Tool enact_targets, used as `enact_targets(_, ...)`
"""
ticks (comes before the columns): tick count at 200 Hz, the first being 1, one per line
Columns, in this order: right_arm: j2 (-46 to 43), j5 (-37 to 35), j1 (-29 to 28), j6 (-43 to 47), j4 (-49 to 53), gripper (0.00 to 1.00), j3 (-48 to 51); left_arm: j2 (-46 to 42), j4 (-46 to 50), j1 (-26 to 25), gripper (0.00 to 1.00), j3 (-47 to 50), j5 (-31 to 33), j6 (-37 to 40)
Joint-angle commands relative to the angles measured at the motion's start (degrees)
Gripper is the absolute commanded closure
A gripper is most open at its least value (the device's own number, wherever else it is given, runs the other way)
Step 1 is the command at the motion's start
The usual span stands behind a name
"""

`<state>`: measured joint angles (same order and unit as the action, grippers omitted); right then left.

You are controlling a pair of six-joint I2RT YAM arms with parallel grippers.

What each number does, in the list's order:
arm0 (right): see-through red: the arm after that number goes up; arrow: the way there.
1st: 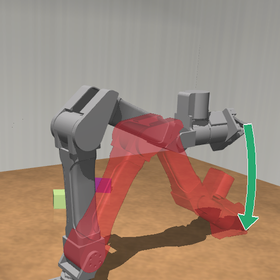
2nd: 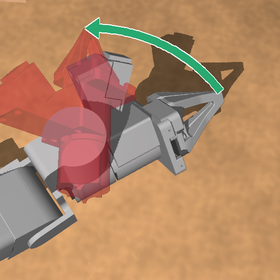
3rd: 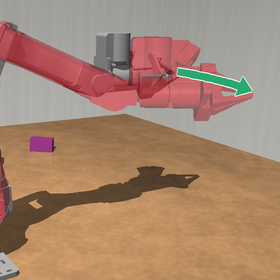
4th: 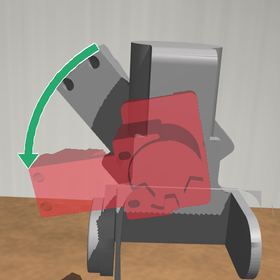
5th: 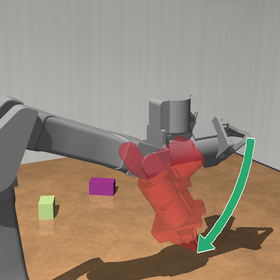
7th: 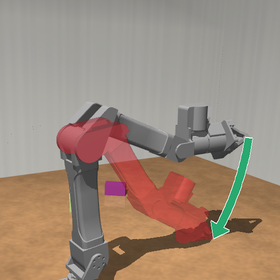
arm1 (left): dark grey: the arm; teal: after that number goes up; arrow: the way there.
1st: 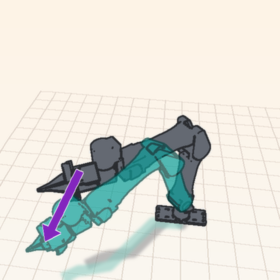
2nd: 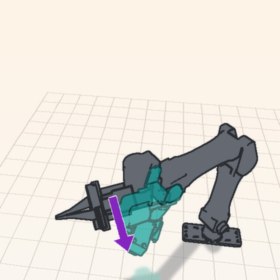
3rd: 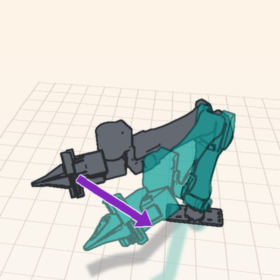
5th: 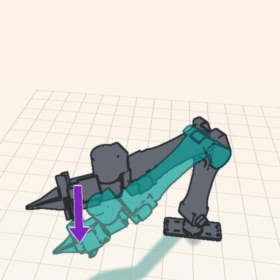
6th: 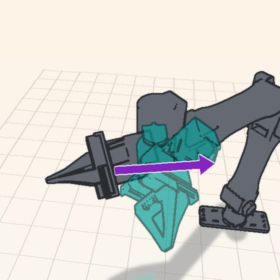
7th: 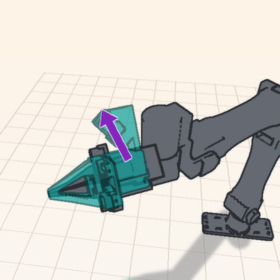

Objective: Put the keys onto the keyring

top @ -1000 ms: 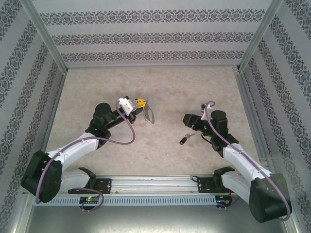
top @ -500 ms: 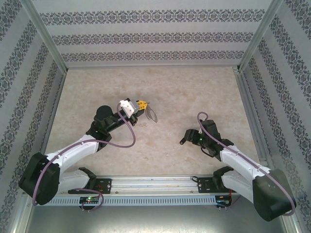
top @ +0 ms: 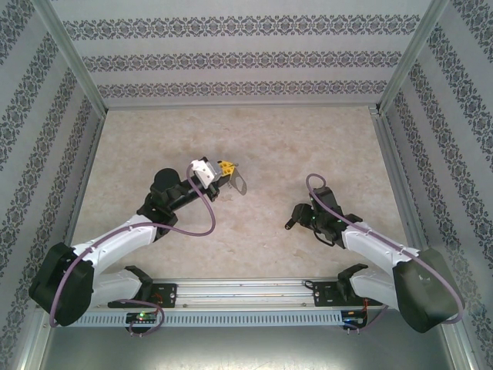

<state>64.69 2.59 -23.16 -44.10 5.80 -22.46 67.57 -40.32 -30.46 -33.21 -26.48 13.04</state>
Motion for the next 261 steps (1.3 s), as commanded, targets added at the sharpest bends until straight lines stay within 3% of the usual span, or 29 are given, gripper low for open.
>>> enact_targets(1,0.62,-0.81,-0.91,-1.49,0.22,0.59,-1.54,0.76,-1.51,-1.10,1.00,-1.03,-0.22,-0.82)
enact_targets(116,4.47,-1.54,-2.46,-3.10,-0.79,0.62,-1.89,1.61,-3.18,-1.74,1.00,-0.68,-1.63,-1.69)
enact_targets(261,4.75,-1.03,-2.86,-3.01,-1.39,0.92,-1.91,3.44,-5.20,-2.15,1.00,-0.64,-2.08,-2.61)
